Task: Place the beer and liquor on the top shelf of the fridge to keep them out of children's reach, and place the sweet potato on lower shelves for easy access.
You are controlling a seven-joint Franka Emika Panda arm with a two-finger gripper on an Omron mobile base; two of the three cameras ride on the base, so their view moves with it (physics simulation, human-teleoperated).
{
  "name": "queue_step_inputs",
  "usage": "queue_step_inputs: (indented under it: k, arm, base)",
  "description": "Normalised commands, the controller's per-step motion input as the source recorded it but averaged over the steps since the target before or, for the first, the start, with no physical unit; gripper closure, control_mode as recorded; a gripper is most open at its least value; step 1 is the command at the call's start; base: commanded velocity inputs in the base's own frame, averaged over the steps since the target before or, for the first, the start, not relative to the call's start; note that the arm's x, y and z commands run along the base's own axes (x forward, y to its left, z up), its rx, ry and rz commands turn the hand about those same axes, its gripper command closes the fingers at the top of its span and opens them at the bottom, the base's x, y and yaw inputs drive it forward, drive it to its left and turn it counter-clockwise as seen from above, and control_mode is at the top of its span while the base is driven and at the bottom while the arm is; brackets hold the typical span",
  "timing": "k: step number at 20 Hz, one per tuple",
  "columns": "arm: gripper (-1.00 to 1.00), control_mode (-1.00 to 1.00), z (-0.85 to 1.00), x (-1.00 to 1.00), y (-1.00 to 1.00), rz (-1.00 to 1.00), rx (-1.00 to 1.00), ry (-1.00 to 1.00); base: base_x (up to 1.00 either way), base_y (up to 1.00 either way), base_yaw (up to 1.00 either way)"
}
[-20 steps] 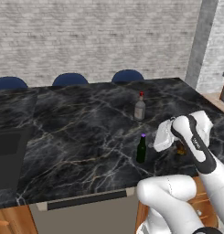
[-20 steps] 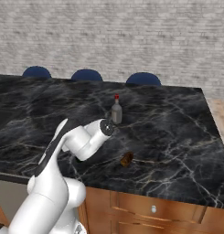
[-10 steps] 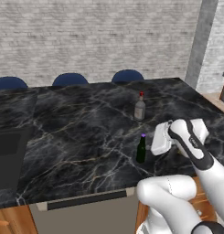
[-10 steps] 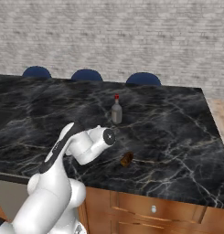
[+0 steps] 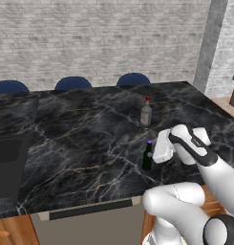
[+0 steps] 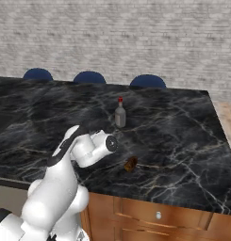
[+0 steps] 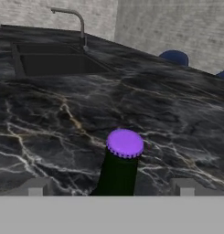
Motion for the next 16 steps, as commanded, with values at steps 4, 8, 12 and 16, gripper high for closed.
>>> queue_step_inputs:
  k: [4,8,12,16]
  arm:
    - [-1.0,-1.0,-0.08,0.32,0.01,0.0,0.0,0.0]
    - [-1.0,-1.0,-0.1,0.28,0.0,0.0,0.0,0.0]
    - [-1.0,-1.0,-0.08,0.08,0.02,0.0,0.0,0.0]
    - [-1.0,-1.0,-0.12,0.0,0.18,0.03,0.0,0.0]
  base:
    - [0.0,0.0,0.0]
    - [0.0,0.0,0.0]
    - [0.0,0.0,0.0]
    - [0.0,0.0,0.0]
